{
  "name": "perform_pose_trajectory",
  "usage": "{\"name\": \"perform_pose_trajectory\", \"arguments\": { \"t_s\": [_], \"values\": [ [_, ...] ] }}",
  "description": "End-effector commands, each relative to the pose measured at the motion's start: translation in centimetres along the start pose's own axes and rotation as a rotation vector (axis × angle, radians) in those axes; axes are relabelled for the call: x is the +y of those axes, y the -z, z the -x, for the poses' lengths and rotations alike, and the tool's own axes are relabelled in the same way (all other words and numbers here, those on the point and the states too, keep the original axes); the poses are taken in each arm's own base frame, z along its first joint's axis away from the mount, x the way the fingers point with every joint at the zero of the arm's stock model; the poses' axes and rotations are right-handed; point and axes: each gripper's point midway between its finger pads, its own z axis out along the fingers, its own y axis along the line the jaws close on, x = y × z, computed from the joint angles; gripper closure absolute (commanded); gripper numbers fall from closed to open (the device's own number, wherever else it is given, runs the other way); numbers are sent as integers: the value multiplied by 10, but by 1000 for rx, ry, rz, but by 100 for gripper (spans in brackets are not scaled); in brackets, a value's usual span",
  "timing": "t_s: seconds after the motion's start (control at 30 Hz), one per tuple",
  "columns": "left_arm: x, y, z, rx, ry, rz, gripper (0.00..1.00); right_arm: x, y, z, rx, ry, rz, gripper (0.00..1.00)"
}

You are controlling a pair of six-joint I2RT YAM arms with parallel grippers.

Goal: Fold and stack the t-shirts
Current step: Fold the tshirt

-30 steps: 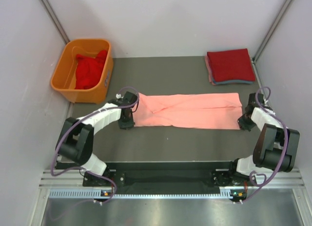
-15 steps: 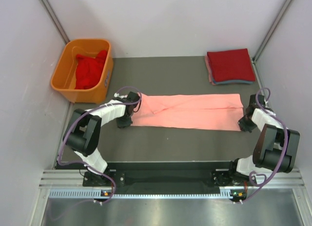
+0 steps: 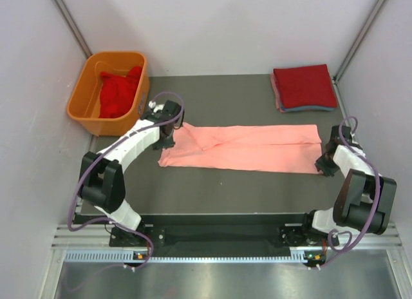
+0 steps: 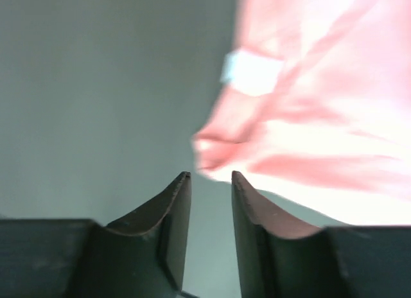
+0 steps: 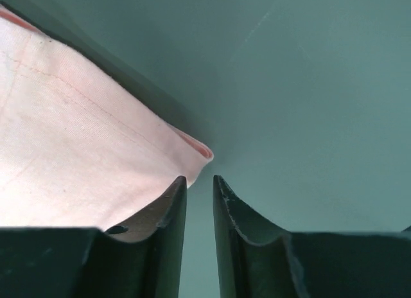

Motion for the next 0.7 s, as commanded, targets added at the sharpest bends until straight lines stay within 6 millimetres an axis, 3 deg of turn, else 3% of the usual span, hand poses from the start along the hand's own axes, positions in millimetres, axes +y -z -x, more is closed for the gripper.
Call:
{"name": "perform_pose_trajectory", "arguments": {
  "t_s": [0.0, 0.03, 0.1, 0.13, 0.2, 0.23, 0.3, 0.37, 0.4, 0.47, 0.5, 0.57, 0.6, 0.67],
  "values": [
    [-37, 42, 45, -95, 12, -254, 62, 1, 22, 23, -72, 4, 28, 75],
    [-48, 49, 62, -126, 14, -300, 60, 3, 26, 26, -79, 17, 40, 74],
    [-59, 48, 76, -127, 19, -340, 59, 8, 35, 30, -100, 16, 79, 72],
    [-72, 58, 92, -153, 14, -411, 59, 13, 40, 33, -109, 18, 109, 70],
    [-83, 50, 104, -135, 8, -450, 59, 22, 51, 38, -141, 12, 168, 68],
    [-91, 56, 116, -154, 2, -494, 59, 32, 56, 36, -137, 22, 216, 66],
    [-99, 42, 127, -150, 1, -513, 58, 50, 69, 39, -162, 11, 308, 65],
    [-107, 41, 139, -160, 6, -558, 57, 77, 86, 29, -165, 45, 417, 63],
    [-109, 31, 146, -155, 14, -556, 57, 101, 99, 19, -170, 69, 485, 62],
    [-118, 26, 152, -157, 12, -604, 57, 129, 120, 8, -184, 83, 575, 61],
    [-121, 15, 153, -149, 6, -595, 56, 160, 141, -12, -169, 100, 677, 61],
    [-121, 2, 155, -141, 4, -571, 56, 190, 158, -35, -133, 107, 768, 61],
    [-126, -7, 155, -131, -3, -566, 56, 216, 181, -55, -106, 110, 862, 61],
    [-129, -17, 156, -125, -4, -565, 57, 241, 184, -80, -61, 117, 880, 62]
  ]
}}
